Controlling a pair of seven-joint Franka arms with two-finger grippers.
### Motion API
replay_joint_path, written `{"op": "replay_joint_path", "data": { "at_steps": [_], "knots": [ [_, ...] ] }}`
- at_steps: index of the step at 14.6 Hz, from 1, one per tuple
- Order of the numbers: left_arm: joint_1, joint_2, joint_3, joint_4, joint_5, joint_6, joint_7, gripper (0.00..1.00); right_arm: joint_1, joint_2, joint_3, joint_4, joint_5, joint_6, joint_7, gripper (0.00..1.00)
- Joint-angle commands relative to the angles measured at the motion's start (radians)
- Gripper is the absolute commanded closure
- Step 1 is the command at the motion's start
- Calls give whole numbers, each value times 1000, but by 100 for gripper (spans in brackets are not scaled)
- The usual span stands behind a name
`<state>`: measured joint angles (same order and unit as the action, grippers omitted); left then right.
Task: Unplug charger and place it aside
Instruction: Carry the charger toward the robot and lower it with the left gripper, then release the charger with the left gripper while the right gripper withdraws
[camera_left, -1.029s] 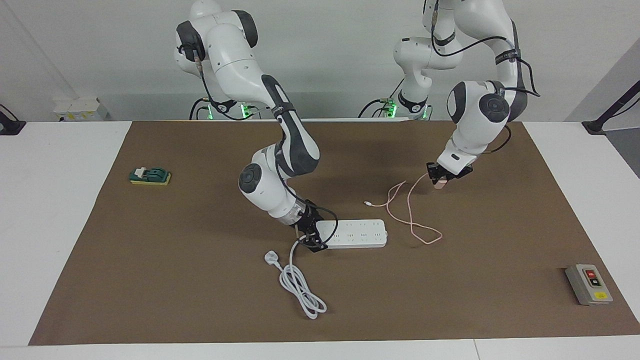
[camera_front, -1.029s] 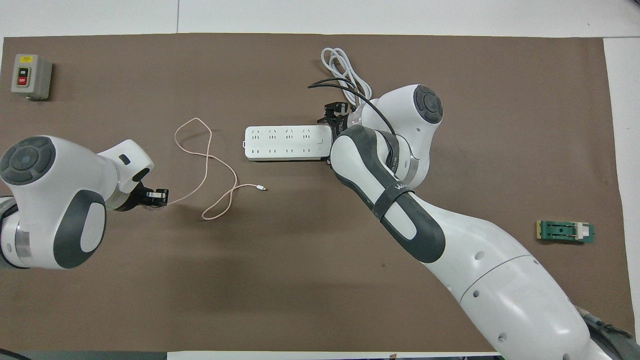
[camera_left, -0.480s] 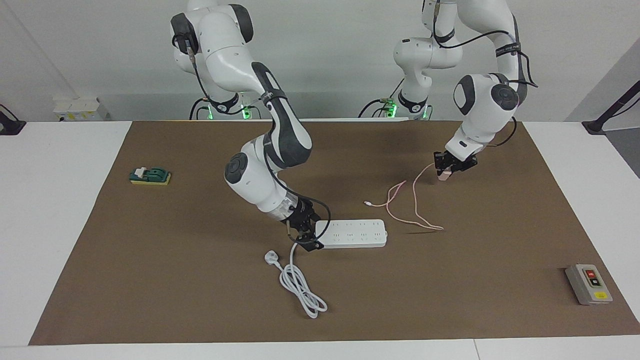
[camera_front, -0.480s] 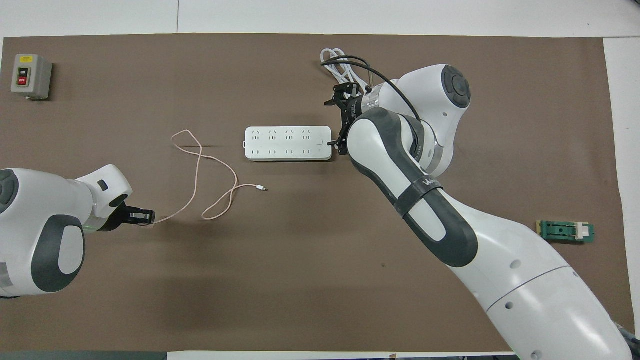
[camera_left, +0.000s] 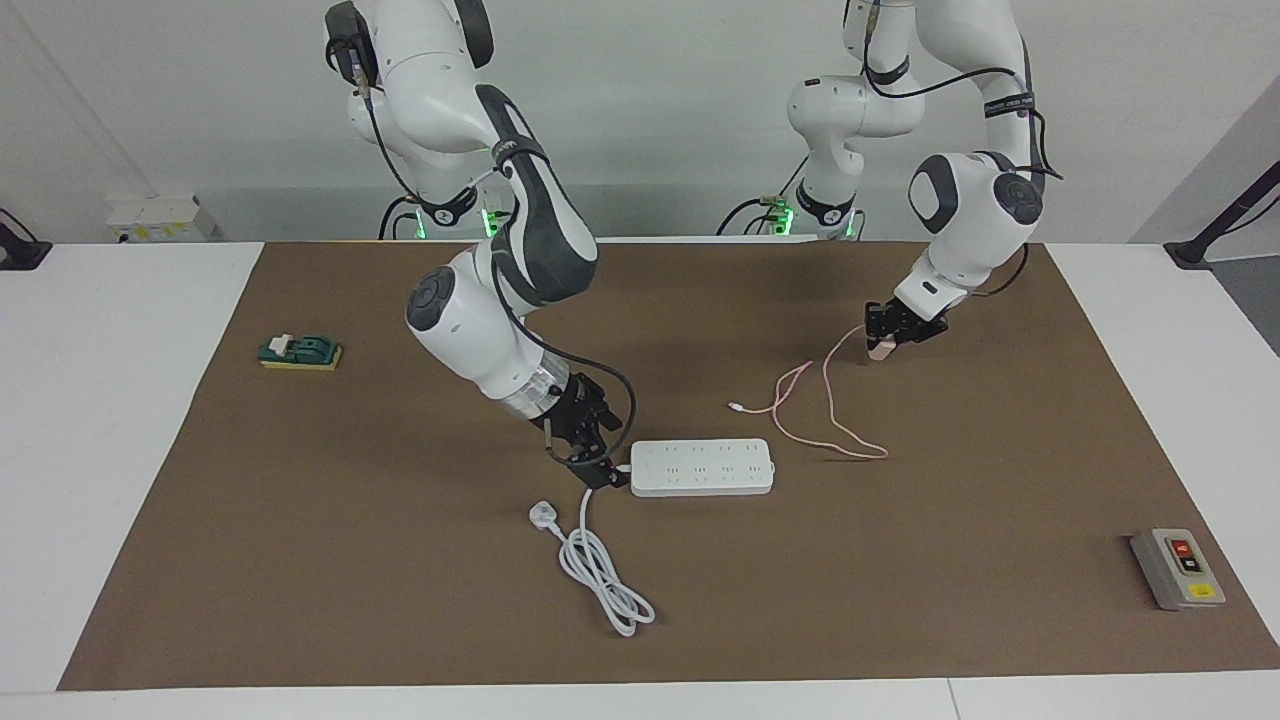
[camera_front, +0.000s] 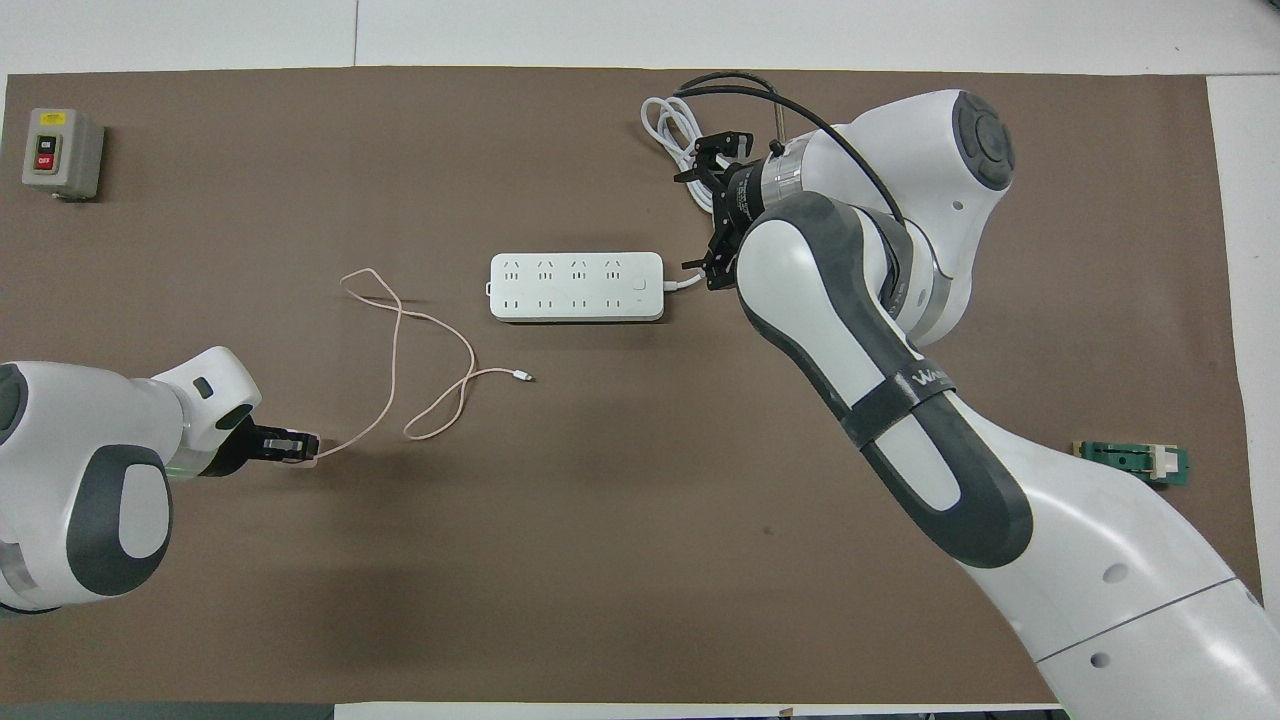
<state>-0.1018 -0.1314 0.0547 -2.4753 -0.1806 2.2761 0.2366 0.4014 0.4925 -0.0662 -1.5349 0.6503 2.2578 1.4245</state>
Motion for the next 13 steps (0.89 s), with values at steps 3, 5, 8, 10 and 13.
{"op": "replay_joint_path", "data": {
  "at_steps": [3, 5, 8, 10, 13],
  "knots": [
    [8, -45, -1, -71, -17, 45, 29, 75, -50, -74, 3, -10, -127, -87, -109, 0],
    [31, -46, -1, -73, -17, 46, 33, 18, -93, -101, 3, -10, -162, -153, -247, 0],
    [109, -43, 1, -60, -17, 31, 81, 0, -144, -144, 3, -10, -270, -265, -485, 0],
    [154, -39, 1, -27, -17, 8, 128, 0, -154, -173, -9, -10, -328, -322, -637, 0],
    [203, -39, 1, 70, -11, -126, 127, 0, -173, -201, -12, -10, -408, -359, -795, 0]
  ]
}}
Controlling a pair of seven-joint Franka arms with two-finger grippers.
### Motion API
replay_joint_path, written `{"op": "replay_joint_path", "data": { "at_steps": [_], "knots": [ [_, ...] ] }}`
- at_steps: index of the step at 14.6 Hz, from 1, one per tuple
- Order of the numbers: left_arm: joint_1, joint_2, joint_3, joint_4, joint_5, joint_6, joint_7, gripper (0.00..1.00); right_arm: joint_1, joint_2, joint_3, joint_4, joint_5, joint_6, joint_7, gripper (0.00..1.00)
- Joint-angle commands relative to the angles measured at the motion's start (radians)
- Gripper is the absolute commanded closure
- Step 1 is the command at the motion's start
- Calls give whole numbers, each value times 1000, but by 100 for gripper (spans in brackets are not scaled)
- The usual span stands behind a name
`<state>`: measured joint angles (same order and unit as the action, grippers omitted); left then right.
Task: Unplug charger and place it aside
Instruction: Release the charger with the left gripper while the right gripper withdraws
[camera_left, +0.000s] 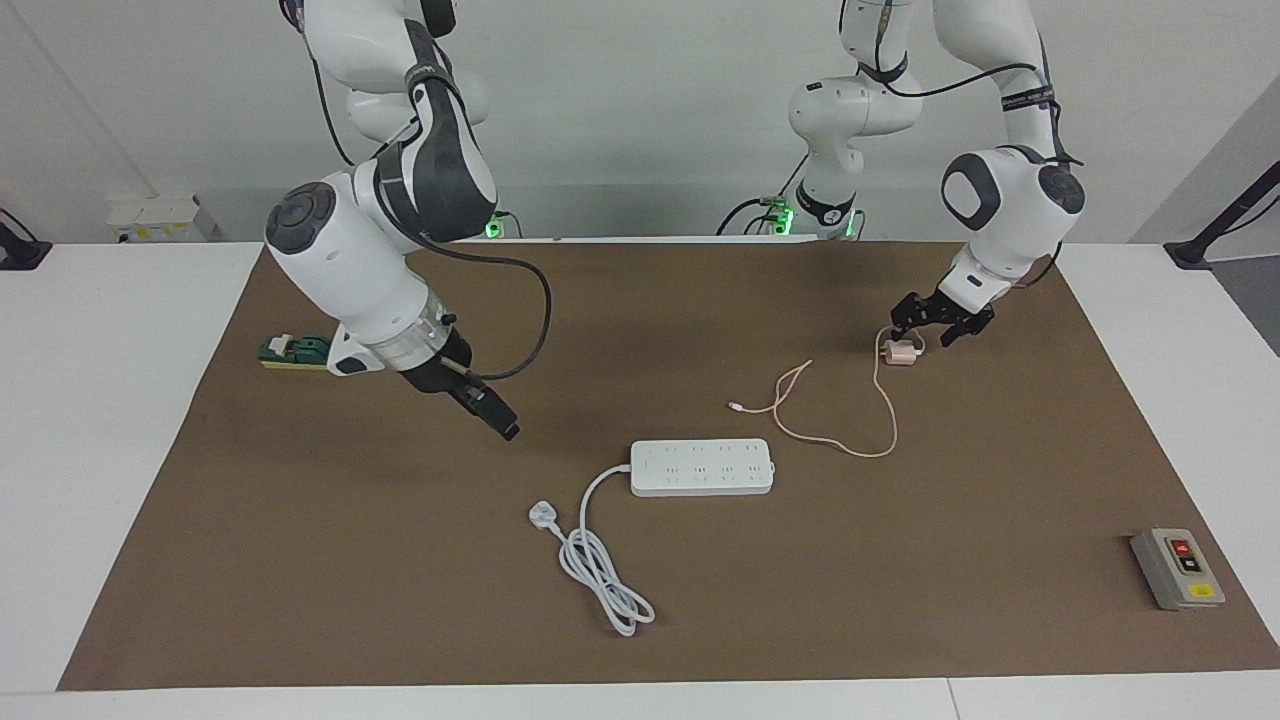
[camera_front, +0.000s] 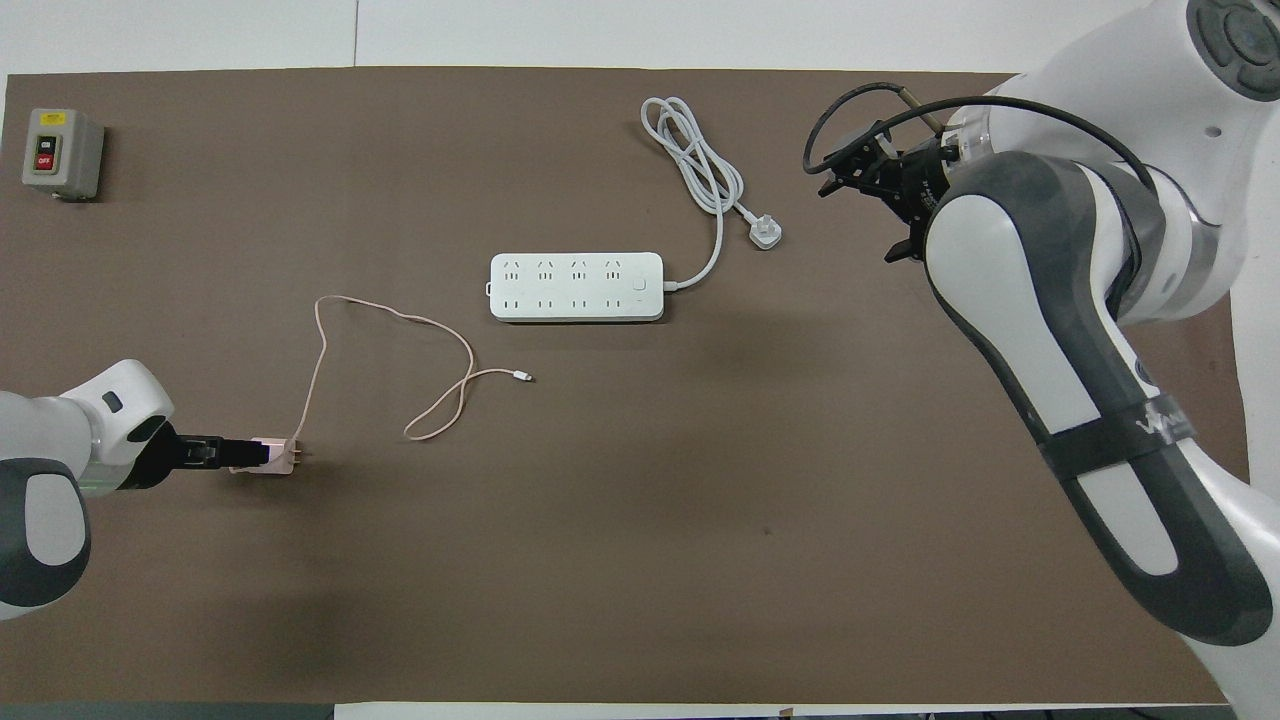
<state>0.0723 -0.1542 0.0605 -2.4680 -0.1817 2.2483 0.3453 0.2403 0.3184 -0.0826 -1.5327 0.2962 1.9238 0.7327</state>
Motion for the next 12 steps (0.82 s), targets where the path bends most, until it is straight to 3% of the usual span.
{"op": "replay_joint_path", "data": {
  "at_steps": [1, 7, 12],
  "knots": [
    [38, -16, -5, 102, -7, -152, 14, 0, -16, -38, 4, -12, -81, -32, -166, 0],
    [75, -24, -7, 299, 14, -341, -106, 0, -107, -102, 6, -12, -164, -110, -573, 0],
    [57, -18, -19, 478, 83, -504, -320, 0, -154, -205, 6, -12, -244, -245, -766, 0]
  ]
}}
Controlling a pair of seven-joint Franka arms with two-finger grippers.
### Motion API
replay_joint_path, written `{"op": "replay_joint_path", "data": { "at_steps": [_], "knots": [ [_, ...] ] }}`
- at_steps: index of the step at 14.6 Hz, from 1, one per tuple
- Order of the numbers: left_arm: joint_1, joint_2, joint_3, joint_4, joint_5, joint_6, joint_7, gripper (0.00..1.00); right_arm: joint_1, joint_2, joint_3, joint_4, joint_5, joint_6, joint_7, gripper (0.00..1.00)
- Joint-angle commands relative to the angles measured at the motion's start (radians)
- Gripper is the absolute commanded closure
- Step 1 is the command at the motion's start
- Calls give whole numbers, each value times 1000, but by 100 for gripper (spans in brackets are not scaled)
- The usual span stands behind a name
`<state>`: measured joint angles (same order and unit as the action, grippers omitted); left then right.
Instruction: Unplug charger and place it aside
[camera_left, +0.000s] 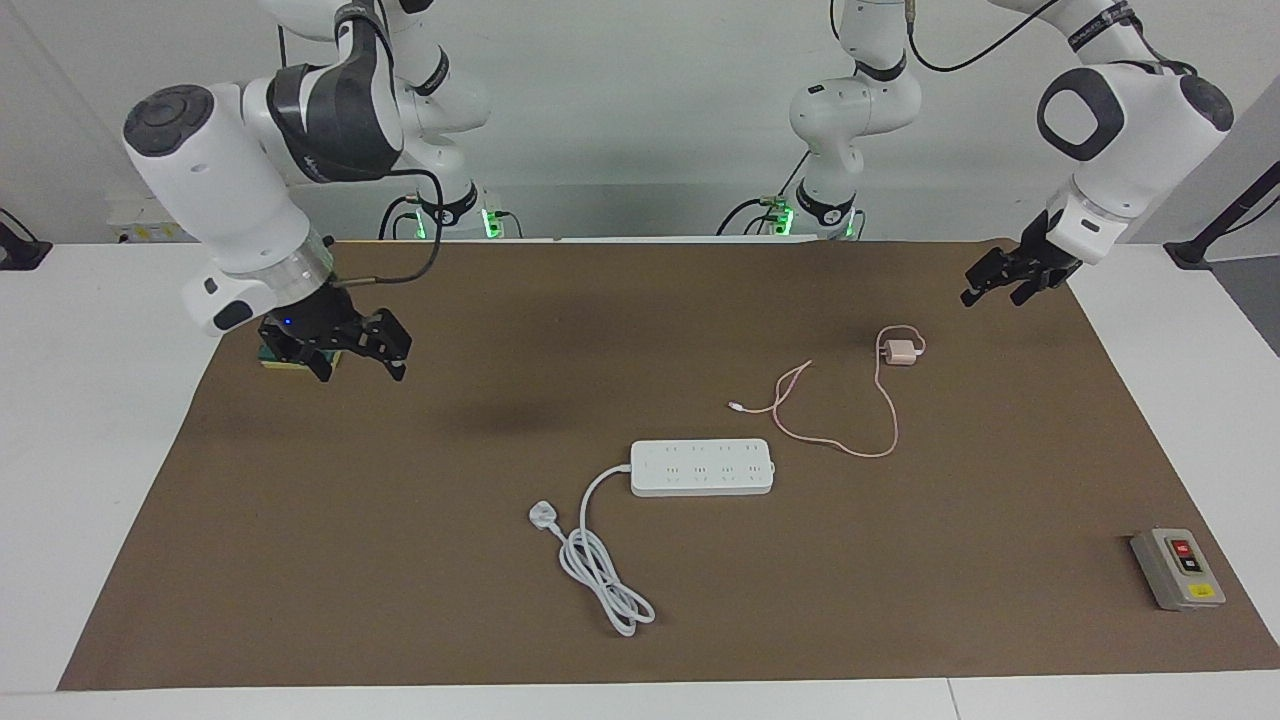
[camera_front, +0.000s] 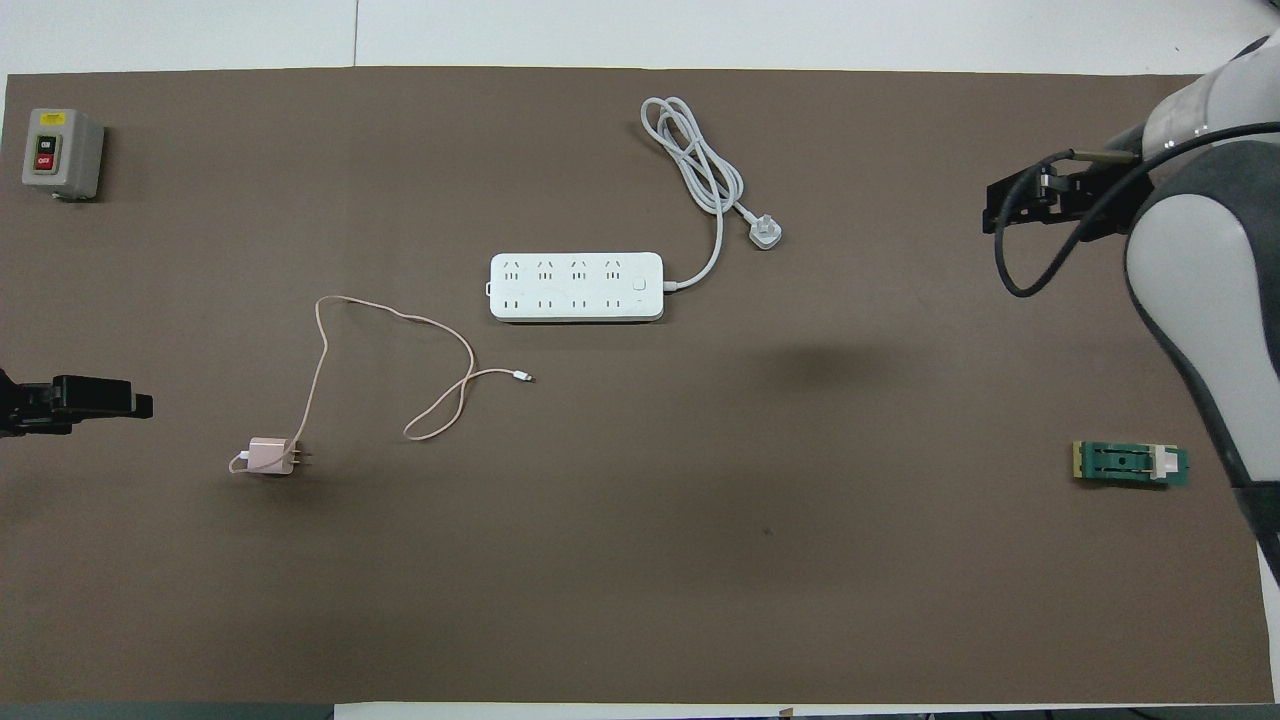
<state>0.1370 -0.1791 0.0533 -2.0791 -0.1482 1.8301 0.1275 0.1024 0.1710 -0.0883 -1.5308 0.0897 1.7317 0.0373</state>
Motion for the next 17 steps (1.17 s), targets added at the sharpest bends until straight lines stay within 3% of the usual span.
{"op": "replay_joint_path", "data": {
  "at_steps": [1, 7, 12, 15, 17],
  "knots": [
    [-17, 9, -26, 126, 74, -116, -153, 0, -26, -79, 12, -14, -41, -82, -83, 0],
    [-45, 15, -59, 336, 175, -297, -174, 0, -78, -165, 18, -15, -53, -178, -192, 0],
    [-50, 32, -70, 378, 193, -331, -167, 0, -133, -232, 25, -49, -71, -241, -258, 0],
    [-72, 85, -79, 470, 190, -411, -167, 0, -194, -242, 96, -49, -97, -241, -274, 0],
    [-91, 87, -79, 473, 173, -401, -167, 0, -207, -242, 116, -49, -97, -242, -267, 0]
  ]
}}
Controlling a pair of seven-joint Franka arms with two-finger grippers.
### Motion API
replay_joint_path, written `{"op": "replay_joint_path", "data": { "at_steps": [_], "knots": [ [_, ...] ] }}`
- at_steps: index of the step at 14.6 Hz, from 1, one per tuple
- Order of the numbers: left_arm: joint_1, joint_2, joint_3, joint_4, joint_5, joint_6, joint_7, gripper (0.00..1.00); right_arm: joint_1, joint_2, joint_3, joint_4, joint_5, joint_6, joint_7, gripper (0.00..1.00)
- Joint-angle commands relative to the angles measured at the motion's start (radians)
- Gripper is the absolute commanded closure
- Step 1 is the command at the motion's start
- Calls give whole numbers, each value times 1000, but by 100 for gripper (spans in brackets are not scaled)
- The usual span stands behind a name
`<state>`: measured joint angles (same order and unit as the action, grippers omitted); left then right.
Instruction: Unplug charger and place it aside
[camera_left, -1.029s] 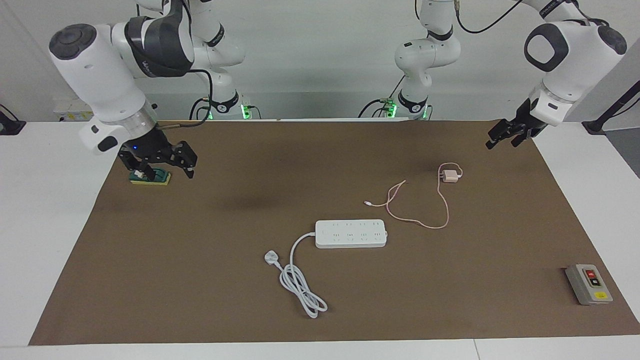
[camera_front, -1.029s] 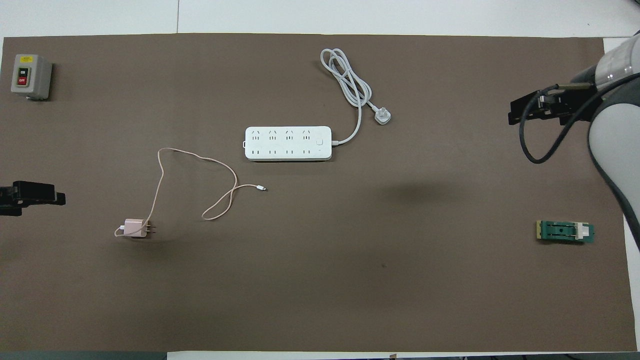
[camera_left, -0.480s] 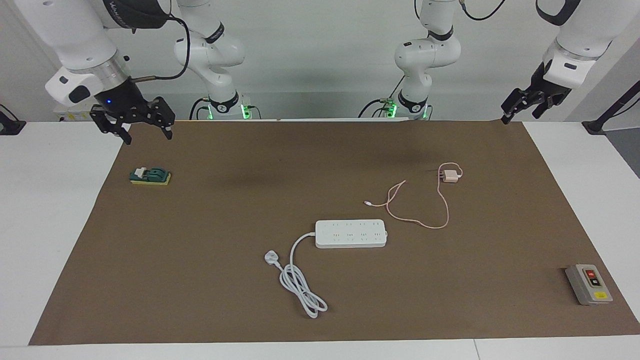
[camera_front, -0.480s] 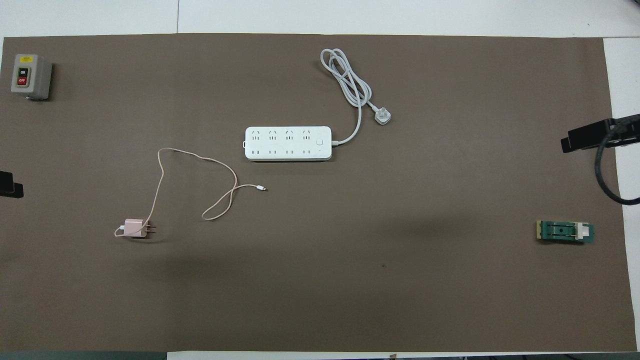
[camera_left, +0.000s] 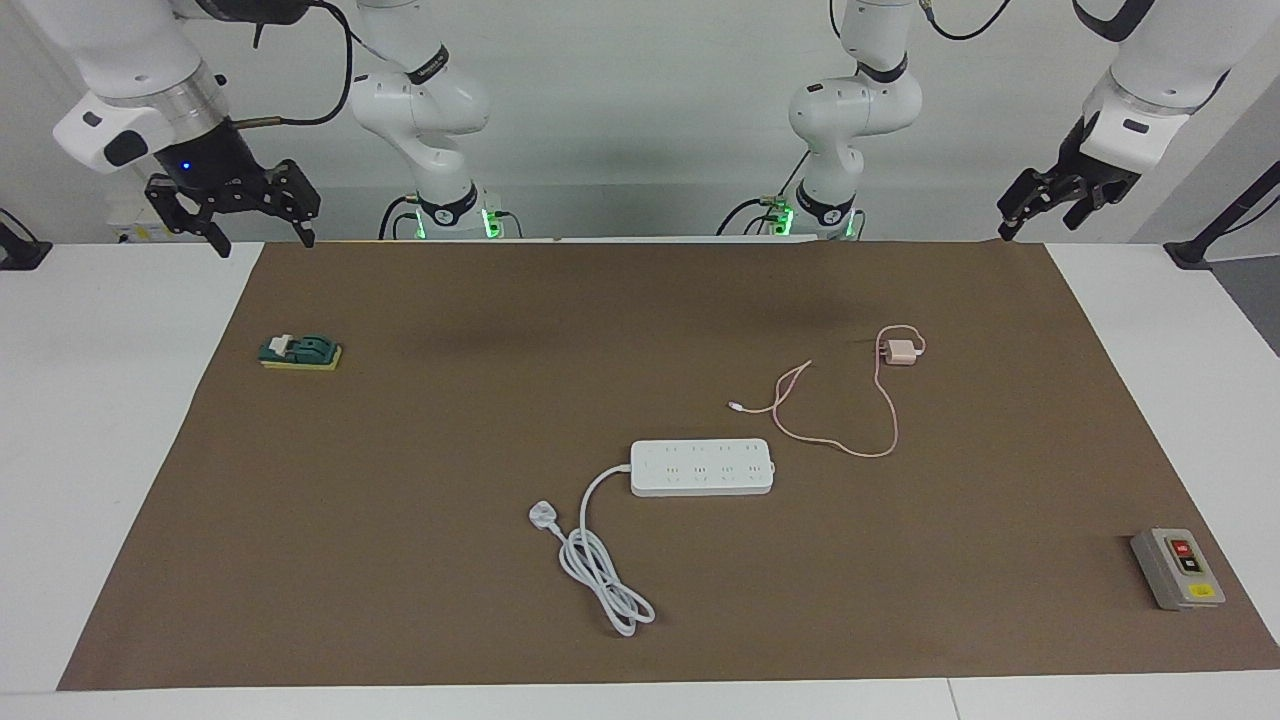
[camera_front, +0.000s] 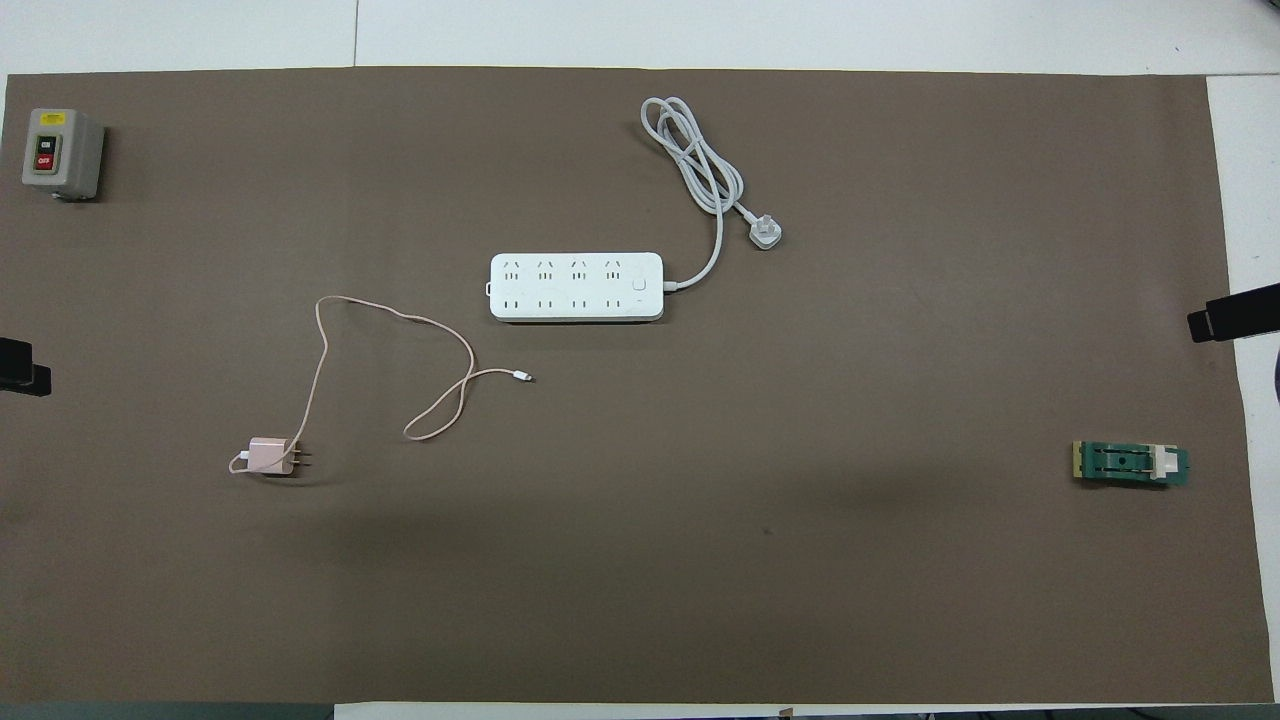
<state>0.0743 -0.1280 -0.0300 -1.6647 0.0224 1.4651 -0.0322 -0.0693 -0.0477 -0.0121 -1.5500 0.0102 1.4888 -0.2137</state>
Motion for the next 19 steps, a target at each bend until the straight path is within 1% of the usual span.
{"op": "replay_joint_path", "data": {
  "at_steps": [1, 5, 6, 7, 9, 12, 14, 19],
  "knots": [
    [-40, 36, 4, 59, -4, -13, -8, 0, -34, -24, 41, -30, -19, -4, -12, 0],
    [-47, 33, 4, 49, -12, 4, -3, 0, -37, -43, 40, -35, -19, -56, 22, 0],
    [-47, 33, 4, 49, -24, 6, 8, 0, -37, -43, 40, -38, -27, -48, 30, 0],
    [-47, 34, 4, 49, -51, 9, 29, 0, -34, -44, 41, -42, -62, -47, 33, 0],
    [-48, 33, 4, 49, -73, 11, 34, 0, -32, -49, 41, -55, -72, -48, 36, 0],
    [-48, 30, 4, 43, -73, 15, 38, 0, -24, -53, 41, -56, -70, -48, 40, 0],
    [-50, 15, 4, 4, -62, 12, 38, 0, -21, -53, 41, -53, -70, -47, 63, 0],
    [-86, 8, 4, -6, -35, 11, 38, 0, -20, -53, 40, -55, -58, -48, 62, 0]
  ]
}}
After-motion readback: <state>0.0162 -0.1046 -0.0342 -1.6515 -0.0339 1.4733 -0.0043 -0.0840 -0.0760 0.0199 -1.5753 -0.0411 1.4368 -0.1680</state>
